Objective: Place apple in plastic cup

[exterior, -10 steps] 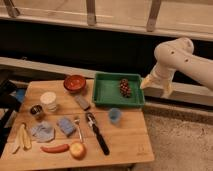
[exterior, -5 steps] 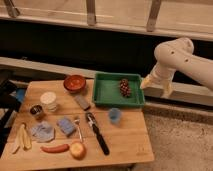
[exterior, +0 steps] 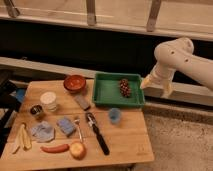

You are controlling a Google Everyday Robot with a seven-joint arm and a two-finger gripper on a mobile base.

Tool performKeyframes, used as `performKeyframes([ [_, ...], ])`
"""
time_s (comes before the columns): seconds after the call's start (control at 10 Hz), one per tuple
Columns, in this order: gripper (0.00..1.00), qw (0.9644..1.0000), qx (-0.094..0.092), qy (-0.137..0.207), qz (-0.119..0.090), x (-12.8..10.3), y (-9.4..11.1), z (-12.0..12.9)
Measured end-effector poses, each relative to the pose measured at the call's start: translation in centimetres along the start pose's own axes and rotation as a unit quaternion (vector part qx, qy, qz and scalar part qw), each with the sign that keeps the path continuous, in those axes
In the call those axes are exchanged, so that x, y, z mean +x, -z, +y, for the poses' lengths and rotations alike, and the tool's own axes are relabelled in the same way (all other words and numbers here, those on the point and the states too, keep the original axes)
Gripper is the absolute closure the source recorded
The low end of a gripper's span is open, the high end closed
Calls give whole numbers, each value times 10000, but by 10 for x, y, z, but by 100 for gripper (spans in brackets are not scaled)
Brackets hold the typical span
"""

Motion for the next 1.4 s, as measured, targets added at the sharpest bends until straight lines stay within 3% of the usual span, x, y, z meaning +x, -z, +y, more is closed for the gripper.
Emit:
performKeyframes([
  [0.9,20,10000,10,2,9,0,-1,0],
  [1.0,20,9999,38,100,108,4,-5,2],
  [1.4,20,9960,-103,672,582,45,-33,48],
])
